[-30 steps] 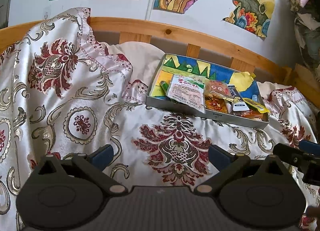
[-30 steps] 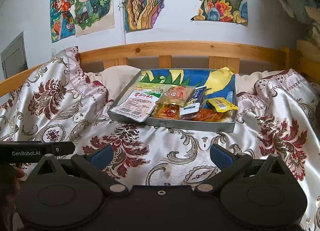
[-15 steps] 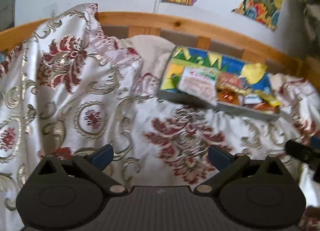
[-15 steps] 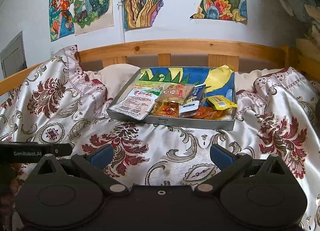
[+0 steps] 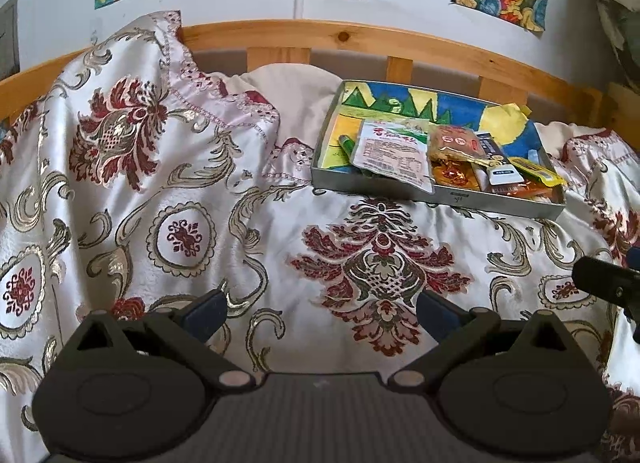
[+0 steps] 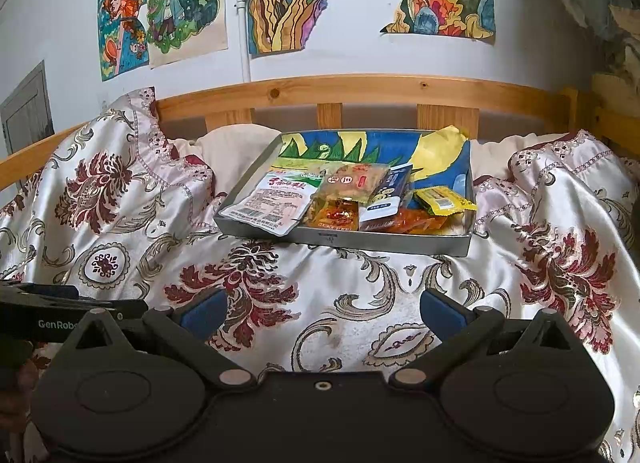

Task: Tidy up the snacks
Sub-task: 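Withdraw both open grippers from the tray back over the bed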

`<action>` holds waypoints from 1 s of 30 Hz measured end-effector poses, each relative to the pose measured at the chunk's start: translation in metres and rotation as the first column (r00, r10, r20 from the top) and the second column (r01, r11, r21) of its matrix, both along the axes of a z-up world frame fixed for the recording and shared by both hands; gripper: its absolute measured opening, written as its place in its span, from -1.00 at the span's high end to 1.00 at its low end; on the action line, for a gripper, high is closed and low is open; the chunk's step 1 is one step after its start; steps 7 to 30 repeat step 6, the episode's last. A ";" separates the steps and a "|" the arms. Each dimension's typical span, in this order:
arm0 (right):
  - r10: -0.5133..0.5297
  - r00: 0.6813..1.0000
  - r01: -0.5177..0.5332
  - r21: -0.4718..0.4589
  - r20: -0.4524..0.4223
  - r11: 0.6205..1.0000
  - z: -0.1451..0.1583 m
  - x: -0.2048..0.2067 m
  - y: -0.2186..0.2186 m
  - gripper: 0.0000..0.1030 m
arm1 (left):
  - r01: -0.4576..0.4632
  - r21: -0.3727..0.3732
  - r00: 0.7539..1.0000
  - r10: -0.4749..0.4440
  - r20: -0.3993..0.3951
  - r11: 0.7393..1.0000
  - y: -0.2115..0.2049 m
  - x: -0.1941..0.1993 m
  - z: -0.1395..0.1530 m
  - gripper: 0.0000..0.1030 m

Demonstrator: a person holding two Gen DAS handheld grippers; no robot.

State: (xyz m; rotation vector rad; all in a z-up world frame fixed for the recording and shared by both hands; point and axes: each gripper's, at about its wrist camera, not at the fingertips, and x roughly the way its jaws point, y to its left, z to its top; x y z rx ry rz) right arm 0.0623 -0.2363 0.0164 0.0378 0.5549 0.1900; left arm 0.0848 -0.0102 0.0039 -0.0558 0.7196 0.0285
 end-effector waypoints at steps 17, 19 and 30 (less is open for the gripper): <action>-0.001 1.000 0.001 0.003 -0.010 1.000 -0.002 -0.001 0.000 -0.99 | 0.008 0.011 1.000 -0.008 -0.007 1.000 -0.003 0.001 -0.001 -0.99; -0.001 1.000 0.001 0.003 -0.010 1.000 -0.002 -0.001 0.000 -0.99 | 0.008 0.011 1.000 -0.008 -0.007 1.000 -0.003 0.001 -0.001 -0.99; -0.001 1.000 0.001 0.003 -0.010 1.000 -0.002 -0.001 0.000 -0.99 | 0.008 0.011 1.000 -0.008 -0.007 1.000 -0.003 0.001 -0.001 -0.99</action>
